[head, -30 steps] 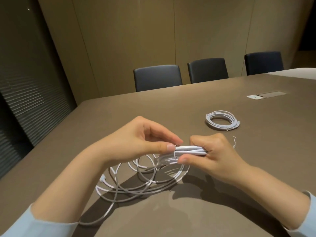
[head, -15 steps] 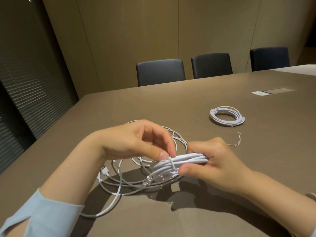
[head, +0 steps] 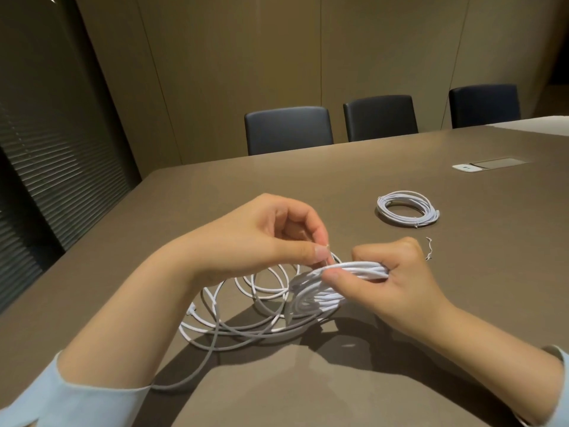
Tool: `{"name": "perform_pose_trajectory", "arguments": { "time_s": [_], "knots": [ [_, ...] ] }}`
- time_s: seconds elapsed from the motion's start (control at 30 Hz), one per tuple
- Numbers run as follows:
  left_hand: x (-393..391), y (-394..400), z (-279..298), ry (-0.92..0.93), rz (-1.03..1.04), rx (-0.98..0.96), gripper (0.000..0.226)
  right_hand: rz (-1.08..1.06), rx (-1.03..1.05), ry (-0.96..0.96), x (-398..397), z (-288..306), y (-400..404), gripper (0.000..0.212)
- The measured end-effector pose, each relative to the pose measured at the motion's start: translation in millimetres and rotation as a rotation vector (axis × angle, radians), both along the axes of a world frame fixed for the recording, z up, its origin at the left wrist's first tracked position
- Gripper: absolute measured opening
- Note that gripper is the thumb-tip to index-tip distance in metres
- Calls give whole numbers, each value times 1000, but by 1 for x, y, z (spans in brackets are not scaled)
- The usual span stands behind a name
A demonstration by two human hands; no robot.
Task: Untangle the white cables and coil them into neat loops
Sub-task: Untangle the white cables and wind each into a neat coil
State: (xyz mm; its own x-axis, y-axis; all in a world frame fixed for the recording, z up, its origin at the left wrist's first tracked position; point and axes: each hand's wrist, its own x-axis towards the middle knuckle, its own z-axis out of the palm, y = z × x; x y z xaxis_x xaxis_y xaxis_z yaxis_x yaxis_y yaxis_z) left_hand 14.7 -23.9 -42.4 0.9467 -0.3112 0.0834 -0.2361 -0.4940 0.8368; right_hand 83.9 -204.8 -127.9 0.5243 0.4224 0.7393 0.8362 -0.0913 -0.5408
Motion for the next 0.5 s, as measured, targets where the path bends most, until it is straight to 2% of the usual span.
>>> {"name": "perform_pose_trajectory", "arguments": {
  "time_s": [0.17,0.27,0.37,0.5],
  "knots": [
    [-5,1,3,-5,10,23,22,10,25,122,-1,3,1,56],
    [-5,-2,2,-46,27,64,22,49,0,220,2,1,2,57],
    [-4,-2,2,-72,36,72,20,133,-16,346,4,2,1,69],
    [-4,0,3,-67,33,62,17,230,-14,402,1,7,-2,51]
  ]
}}
